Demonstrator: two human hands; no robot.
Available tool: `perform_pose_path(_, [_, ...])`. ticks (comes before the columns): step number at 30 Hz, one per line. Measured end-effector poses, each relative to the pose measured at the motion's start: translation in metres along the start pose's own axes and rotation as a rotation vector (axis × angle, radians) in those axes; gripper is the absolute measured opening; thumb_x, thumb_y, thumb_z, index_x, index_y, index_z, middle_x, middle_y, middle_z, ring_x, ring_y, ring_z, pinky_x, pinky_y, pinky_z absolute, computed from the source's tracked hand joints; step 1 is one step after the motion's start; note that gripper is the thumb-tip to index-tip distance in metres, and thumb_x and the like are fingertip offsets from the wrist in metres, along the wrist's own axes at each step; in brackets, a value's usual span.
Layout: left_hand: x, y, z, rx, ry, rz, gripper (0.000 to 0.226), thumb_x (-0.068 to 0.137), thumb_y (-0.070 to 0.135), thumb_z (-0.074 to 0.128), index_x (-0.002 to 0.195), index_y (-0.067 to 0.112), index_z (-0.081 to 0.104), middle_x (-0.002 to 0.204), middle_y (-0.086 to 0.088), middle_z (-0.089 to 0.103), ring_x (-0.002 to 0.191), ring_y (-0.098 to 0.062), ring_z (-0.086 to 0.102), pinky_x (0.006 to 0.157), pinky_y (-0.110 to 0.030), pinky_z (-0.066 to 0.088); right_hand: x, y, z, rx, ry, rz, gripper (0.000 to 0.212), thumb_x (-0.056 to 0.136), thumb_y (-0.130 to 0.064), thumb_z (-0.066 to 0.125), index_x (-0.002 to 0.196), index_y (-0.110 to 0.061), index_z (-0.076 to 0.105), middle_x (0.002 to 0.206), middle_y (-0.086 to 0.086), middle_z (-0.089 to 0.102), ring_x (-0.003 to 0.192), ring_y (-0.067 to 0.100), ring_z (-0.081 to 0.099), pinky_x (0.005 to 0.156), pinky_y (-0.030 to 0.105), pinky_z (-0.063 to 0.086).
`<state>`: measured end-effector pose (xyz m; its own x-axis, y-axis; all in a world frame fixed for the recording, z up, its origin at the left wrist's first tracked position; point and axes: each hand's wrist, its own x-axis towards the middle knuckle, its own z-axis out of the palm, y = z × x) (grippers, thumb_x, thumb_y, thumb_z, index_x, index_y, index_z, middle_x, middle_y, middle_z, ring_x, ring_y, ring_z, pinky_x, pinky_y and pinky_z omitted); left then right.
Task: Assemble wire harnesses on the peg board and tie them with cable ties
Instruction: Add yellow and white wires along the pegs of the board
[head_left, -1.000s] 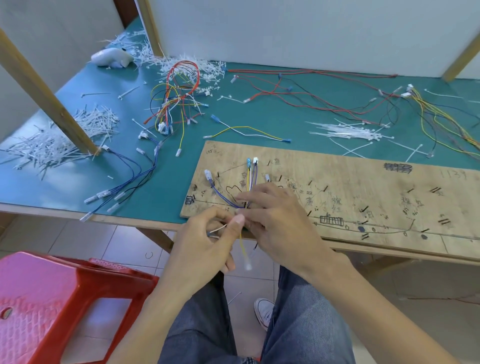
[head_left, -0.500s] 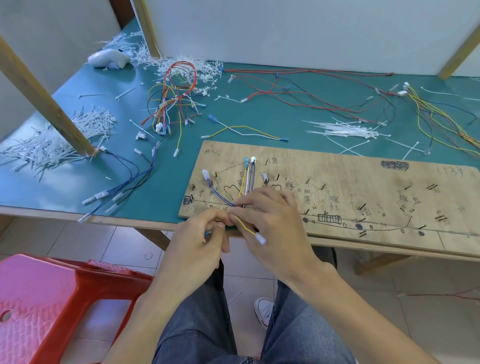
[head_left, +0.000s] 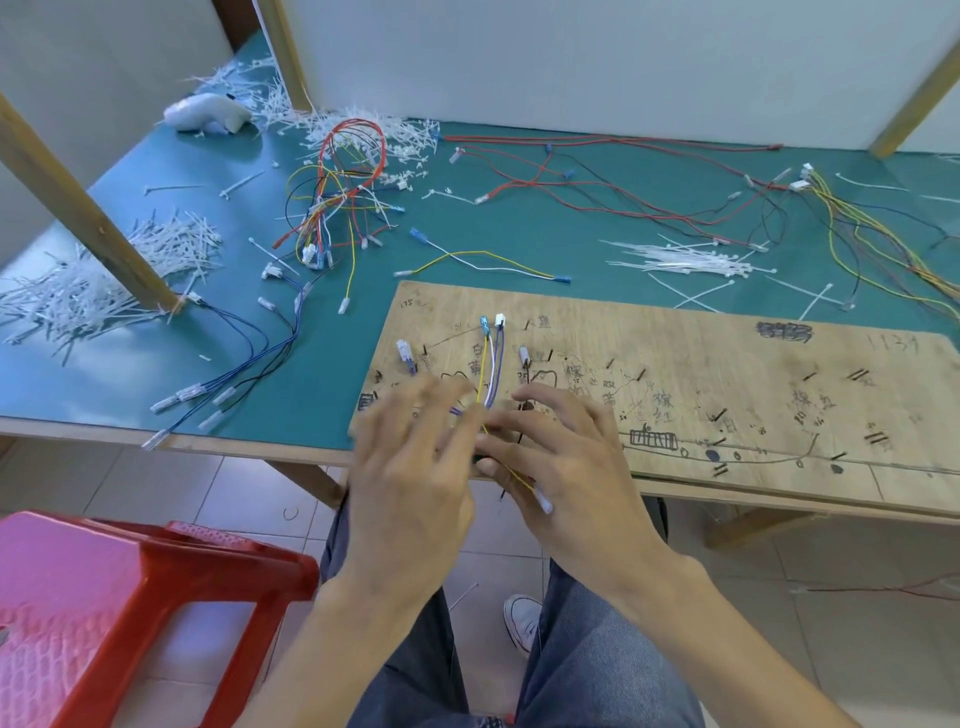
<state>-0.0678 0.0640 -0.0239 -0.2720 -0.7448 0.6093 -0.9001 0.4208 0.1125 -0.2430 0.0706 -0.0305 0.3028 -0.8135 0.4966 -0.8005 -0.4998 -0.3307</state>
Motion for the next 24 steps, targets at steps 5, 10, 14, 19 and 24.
perform_pose_path(5, [0.003, 0.008, 0.006, -0.184, -0.131, 0.068, 0.032, 0.095, 0.003, 0.053, 0.120, 0.003, 0.073, 0.123, -0.007, 0.071, 0.119, -0.026, 0.064, 0.104, -0.039, 0.052, -0.007, 0.007, -0.011, 0.043, 0.122, 0.049, 0.014, 0.097, -0.031, 0.075, 0.109, -0.034, 0.081, 0.111, -0.012, 0.065, 0.117, 0.023, 0.057, 0.093, 0.043, 0.035])
perform_pose_path(10, [0.000, 0.006, 0.007, -0.128, -0.161, 0.143, 0.034, 0.096, 0.004, 0.054, 0.124, 0.006, 0.074, 0.127, -0.004, 0.072, 0.124, -0.028, 0.063, 0.105, -0.042, 0.049, -0.004, 0.020, -0.022, 0.283, 0.142, 0.255, 0.013, 0.088, -0.035, 0.084, 0.100, -0.037, 0.083, 0.093, -0.020, 0.067, 0.103, 0.017, 0.057, 0.085, 0.053, 0.045])
perform_pose_path(14, [-0.012, 0.005, 0.010, -0.026, -0.204, 0.175, 0.044, 0.101, 0.015, 0.052, 0.144, 0.011, 0.063, 0.152, 0.000, 0.059, 0.144, -0.026, 0.049, 0.115, -0.047, 0.039, 0.000, 0.026, -0.027, 0.393, 0.057, 0.387, 0.009, 0.083, -0.039, 0.087, 0.091, -0.039, 0.084, 0.088, -0.019, 0.069, 0.102, 0.014, 0.058, 0.085, 0.039, 0.048])
perform_pose_path(19, [-0.025, 0.002, 0.013, 0.048, -0.299, 0.176, 0.061, 0.106, 0.028, 0.046, 0.163, 0.012, 0.032, 0.172, -0.002, 0.025, 0.161, -0.019, 0.017, 0.124, -0.055, 0.028, 0.005, 0.030, -0.031, 0.417, 0.050, 0.432, 0.010, 0.080, -0.038, 0.088, 0.089, -0.039, 0.083, 0.088, -0.020, 0.071, 0.104, 0.012, 0.060, 0.085, 0.028, 0.048])
perform_pose_path(24, [-0.027, 0.004, 0.015, 0.023, -0.345, 0.162, 0.062, 0.106, 0.024, 0.046, 0.164, 0.011, 0.027, 0.173, -0.007, 0.022, 0.161, -0.029, 0.014, 0.125, -0.055, 0.029, 0.013, 0.035, -0.033, 0.457, -0.010, 0.443, 0.005, 0.082, -0.037, 0.086, 0.087, -0.038, 0.083, 0.088, -0.019, 0.073, 0.100, 0.012, 0.062, 0.088, 0.035, 0.050])
